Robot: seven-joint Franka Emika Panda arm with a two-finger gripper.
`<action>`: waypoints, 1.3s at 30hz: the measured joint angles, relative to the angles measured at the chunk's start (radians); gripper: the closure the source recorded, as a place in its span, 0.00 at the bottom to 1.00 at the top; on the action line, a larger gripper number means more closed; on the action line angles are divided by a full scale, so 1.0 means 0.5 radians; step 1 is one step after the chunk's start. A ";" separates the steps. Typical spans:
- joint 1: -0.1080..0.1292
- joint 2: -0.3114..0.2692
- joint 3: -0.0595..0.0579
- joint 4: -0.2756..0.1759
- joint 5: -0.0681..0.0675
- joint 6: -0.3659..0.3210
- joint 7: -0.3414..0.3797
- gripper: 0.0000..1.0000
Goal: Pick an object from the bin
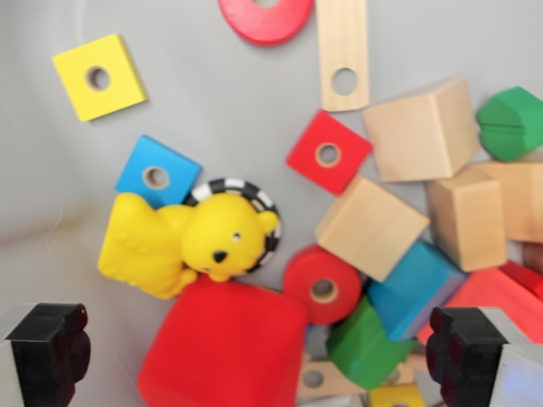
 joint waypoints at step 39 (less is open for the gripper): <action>0.256 0.333 0.095 -0.247 -0.328 0.606 -0.325 0.00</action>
